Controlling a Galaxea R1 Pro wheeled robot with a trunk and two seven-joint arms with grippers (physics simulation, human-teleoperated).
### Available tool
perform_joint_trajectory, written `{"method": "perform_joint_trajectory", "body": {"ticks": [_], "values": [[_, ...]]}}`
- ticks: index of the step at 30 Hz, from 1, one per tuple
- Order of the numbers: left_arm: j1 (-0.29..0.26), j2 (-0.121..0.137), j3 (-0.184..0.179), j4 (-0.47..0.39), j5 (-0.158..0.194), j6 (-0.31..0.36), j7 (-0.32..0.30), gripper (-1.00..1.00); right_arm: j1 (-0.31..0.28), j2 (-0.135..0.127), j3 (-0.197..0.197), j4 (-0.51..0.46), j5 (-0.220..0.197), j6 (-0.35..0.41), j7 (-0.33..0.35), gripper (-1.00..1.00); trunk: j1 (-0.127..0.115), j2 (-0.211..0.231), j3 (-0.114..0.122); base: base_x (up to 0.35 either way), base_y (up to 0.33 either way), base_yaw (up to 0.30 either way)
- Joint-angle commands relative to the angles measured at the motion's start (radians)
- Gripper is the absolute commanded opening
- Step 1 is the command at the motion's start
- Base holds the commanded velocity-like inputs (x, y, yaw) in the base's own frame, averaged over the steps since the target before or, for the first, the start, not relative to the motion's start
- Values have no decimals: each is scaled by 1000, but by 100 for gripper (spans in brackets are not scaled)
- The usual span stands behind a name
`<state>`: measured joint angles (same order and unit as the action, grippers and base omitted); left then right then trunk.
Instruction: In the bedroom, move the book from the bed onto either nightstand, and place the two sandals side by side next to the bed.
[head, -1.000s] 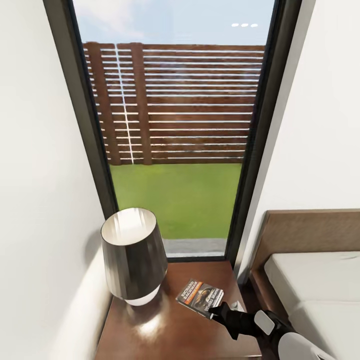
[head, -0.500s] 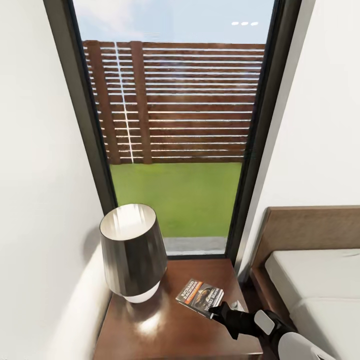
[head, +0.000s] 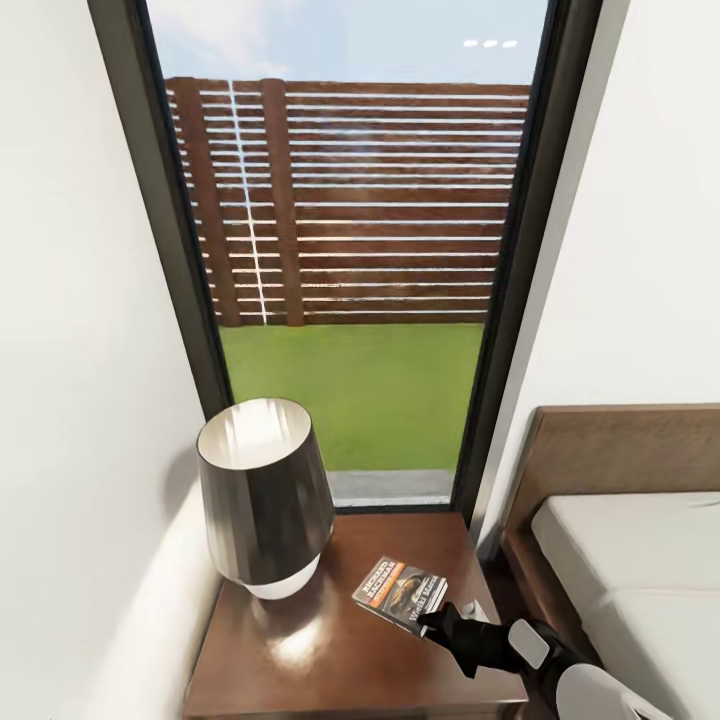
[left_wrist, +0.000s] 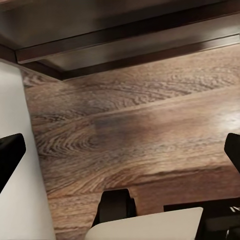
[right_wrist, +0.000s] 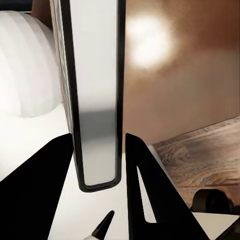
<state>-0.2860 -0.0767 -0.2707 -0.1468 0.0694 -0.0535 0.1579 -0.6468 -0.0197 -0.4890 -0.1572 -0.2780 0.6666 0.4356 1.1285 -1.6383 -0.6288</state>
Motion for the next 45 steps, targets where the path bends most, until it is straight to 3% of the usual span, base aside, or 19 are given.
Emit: {"method": "perform_joint_trajectory", "body": {"ticks": [1,28,45], "values": [[-1,0,-8,1,7,-4,5,100,0,0,-1,-1,-9,7,-1,-100,4,-8,-4,0,0,0],[-1,-2,-8,1,7,-3,6,100,-1,-1,-9,-10,-18,5,3,-100,107,-197,-89,0,0,0],[-1,-3,-8,1,7,-3,6,100,-2,1,-8,-10,-19,6,-1,-100,107,-197,-89,0,0,0]]}}
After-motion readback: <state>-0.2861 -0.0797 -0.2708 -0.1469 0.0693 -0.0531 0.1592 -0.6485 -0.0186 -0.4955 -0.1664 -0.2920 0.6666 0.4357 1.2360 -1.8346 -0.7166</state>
